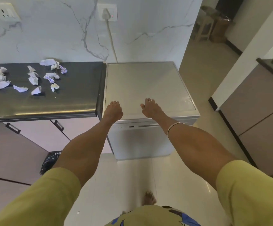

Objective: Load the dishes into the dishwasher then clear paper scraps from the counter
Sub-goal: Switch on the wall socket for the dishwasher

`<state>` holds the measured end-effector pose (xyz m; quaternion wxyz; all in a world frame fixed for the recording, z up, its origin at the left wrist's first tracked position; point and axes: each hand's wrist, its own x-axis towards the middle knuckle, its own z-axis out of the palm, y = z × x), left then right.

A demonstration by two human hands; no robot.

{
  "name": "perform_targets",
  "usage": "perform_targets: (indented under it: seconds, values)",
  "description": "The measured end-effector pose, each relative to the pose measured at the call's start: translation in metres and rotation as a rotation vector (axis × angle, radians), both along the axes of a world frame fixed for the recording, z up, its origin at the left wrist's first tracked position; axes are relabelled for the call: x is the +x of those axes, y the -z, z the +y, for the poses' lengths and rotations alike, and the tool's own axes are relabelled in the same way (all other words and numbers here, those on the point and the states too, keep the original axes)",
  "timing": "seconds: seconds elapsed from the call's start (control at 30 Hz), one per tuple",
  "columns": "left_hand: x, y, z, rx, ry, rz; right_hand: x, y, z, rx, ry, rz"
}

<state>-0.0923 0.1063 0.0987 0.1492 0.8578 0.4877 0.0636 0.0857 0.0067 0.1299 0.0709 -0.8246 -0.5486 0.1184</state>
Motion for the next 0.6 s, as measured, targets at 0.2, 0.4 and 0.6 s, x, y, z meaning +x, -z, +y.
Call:
perform_targets:
  seconds: [0.2, 0.4, 0.6]
  values:
    - [-0.043, 0.025, -0.027, -0.06, 0.057, 0.079, -0.033, 0.027, -0.031, -0.061, 0.031, 0.051]
    - [-0.066, 0.051, -0.051, -0.144, -0.014, 0.024, -0.045, 0.052, -0.049, -0.094, 0.014, 0.098]
    - [-0.077, 0.069, -0.054, -0.032, -0.021, 0.019, -0.039, 0.064, -0.036, -0.066, -0.063, 0.001]
